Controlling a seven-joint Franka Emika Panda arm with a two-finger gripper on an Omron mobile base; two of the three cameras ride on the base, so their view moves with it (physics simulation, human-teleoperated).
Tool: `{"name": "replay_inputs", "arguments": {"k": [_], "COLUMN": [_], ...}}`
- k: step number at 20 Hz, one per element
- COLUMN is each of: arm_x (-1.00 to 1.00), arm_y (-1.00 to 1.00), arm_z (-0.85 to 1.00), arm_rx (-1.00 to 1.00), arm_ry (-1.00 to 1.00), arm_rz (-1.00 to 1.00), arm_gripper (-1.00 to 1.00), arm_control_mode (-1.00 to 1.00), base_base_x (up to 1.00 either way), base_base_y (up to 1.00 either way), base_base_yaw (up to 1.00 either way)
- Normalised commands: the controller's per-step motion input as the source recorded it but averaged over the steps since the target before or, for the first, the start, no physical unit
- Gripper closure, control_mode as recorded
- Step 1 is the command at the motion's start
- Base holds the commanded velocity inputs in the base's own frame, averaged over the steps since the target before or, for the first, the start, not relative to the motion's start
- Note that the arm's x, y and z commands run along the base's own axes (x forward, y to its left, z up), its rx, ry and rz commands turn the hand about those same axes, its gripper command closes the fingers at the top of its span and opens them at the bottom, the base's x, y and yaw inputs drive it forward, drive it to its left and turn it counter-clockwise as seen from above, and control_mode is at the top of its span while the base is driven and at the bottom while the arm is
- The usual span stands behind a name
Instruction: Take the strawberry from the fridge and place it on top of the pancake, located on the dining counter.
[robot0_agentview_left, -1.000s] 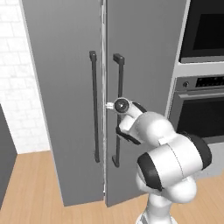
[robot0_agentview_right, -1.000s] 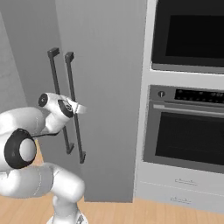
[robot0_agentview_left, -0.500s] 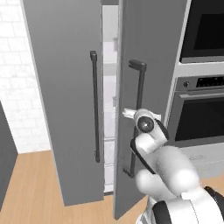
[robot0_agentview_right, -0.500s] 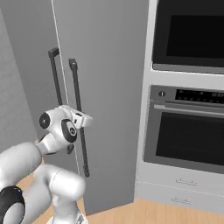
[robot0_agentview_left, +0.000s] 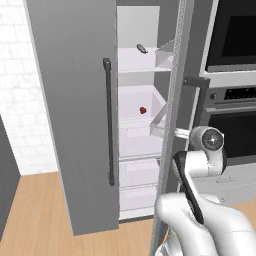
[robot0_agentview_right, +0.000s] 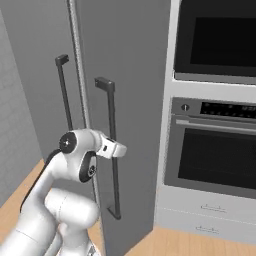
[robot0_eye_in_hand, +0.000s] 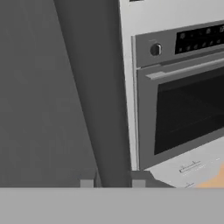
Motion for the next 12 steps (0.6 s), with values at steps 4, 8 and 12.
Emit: {"name": "replay_inputs", "arguments": {"k": [4,8,12], "arm_x": [-0.51,-0.41,-0.38], "arm_y": [-1.00,-1.00,-1.00], "arm_z": [-0.26,-0.32,-0.34], "arm_rx": [0.04,0.04,0.04], "arm_ry": [-0.19,-0.26,-0.28], "arm_rz": [0.00,0.00,0.00], "arm_gripper": [1.00,1.00,1.00], "arm_control_mode": [-1.00,-1.00,-1.00], "base_base_x": [0.00,0.00,0.00], "base_base_y": [0.00,0.00,0.00], "base_base_yaw": [0.00,0.00,0.00]}}
